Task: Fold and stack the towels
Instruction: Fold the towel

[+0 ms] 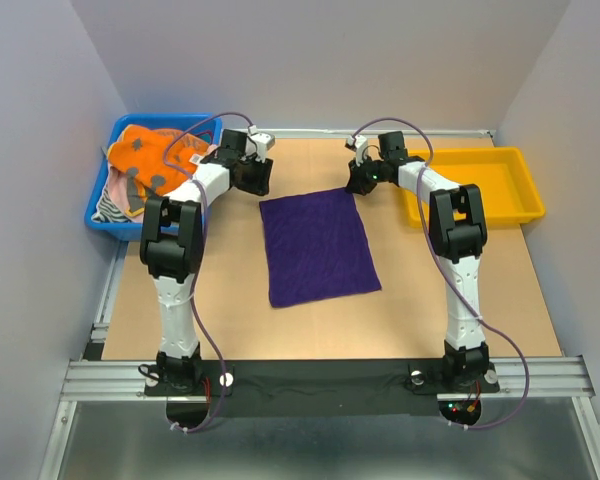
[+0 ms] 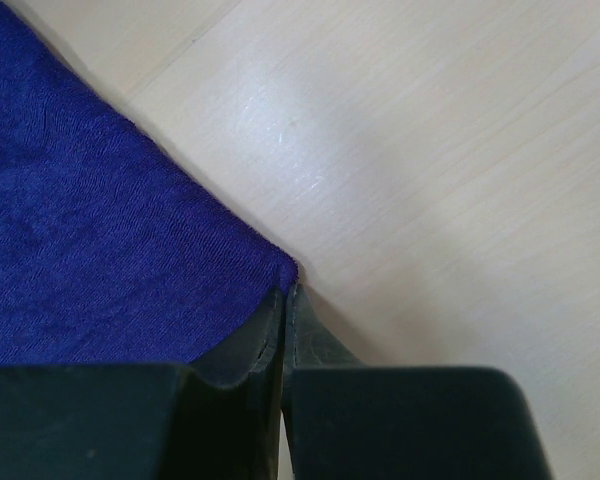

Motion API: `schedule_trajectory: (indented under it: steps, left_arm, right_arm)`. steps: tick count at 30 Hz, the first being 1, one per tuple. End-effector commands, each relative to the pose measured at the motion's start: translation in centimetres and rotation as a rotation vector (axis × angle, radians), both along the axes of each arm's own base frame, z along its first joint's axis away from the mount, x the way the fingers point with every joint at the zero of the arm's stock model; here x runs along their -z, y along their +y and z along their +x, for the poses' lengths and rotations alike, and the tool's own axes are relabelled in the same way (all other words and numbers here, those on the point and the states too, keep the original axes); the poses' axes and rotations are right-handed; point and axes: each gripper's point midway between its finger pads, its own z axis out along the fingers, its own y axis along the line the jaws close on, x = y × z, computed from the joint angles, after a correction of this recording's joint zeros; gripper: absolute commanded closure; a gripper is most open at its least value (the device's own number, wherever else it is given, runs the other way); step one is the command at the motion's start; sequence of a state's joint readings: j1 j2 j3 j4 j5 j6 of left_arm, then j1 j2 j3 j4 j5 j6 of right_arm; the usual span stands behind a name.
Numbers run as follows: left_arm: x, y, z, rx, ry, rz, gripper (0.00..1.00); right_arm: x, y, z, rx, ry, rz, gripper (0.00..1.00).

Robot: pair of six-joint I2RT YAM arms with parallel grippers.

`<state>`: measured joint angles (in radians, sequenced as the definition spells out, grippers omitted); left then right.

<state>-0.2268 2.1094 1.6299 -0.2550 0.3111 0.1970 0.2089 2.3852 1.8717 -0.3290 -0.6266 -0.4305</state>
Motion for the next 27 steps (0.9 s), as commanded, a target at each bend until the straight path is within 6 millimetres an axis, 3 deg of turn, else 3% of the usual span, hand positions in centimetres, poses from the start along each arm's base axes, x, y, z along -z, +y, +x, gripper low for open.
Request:
schedule_trajectory:
  steps: [1, 6, 27]
  left_arm:
    - [-2.5, -0.1, 0.0, 0.023, -0.044, -0.027, 0.47]
    - [-0.5, 0.0, -0.7, 0.033, 0.008, -0.003, 0.47]
    - [3.0, -0.2, -1.3, 0.039, 0.069, 0.047, 0.48]
  right_arm:
    - [0.7, -1.3, -0.7, 0.030, 0.034, -0.053, 1.00]
    - [0.5, -1.4, -0.6, 0.033, 0.032, -0.054, 0.99]
    - [0.7, -1.3, -0.8, 0.033, 0.039, -0.049, 1.00]
